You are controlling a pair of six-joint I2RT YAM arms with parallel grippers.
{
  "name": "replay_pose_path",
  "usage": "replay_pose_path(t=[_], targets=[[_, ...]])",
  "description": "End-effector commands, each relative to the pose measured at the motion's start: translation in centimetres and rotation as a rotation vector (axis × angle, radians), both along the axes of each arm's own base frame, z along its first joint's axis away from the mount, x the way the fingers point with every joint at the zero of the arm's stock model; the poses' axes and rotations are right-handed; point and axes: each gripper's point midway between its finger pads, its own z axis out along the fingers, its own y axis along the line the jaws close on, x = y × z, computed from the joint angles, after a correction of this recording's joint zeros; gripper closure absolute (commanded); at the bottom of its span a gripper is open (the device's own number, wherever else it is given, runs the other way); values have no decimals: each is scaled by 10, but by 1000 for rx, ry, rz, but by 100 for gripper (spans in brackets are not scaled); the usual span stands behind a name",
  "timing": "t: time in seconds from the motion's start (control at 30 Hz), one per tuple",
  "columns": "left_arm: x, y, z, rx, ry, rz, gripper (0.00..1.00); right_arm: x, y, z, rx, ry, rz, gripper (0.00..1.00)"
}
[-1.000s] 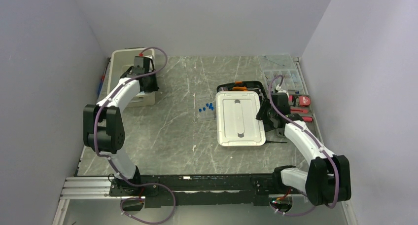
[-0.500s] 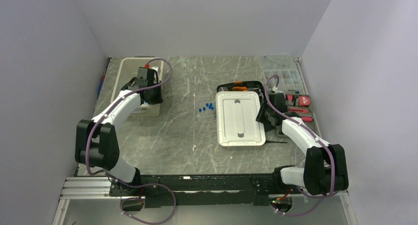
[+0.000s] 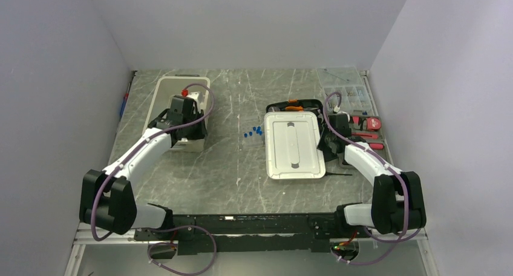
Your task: Organize the chemistry lab equipment
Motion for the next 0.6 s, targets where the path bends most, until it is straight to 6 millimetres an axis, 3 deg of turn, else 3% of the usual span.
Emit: replay_pose_path(t=[0.0,0.2,0.4,0.57], targets=[[-6,-31,14,-187,4,6,95,12,-5,12,-19,-43,-23,84],[-2,-30,15,-202,-19,46,93,11,-3,17,-4,-54,-23,100],[3,-32,15,-223,-30,65,86,10,-7,37,-14,-104,-42,100],[5,-31,17,-209,-37,62,75,7,-14,70,-23,-209,-70,100]])
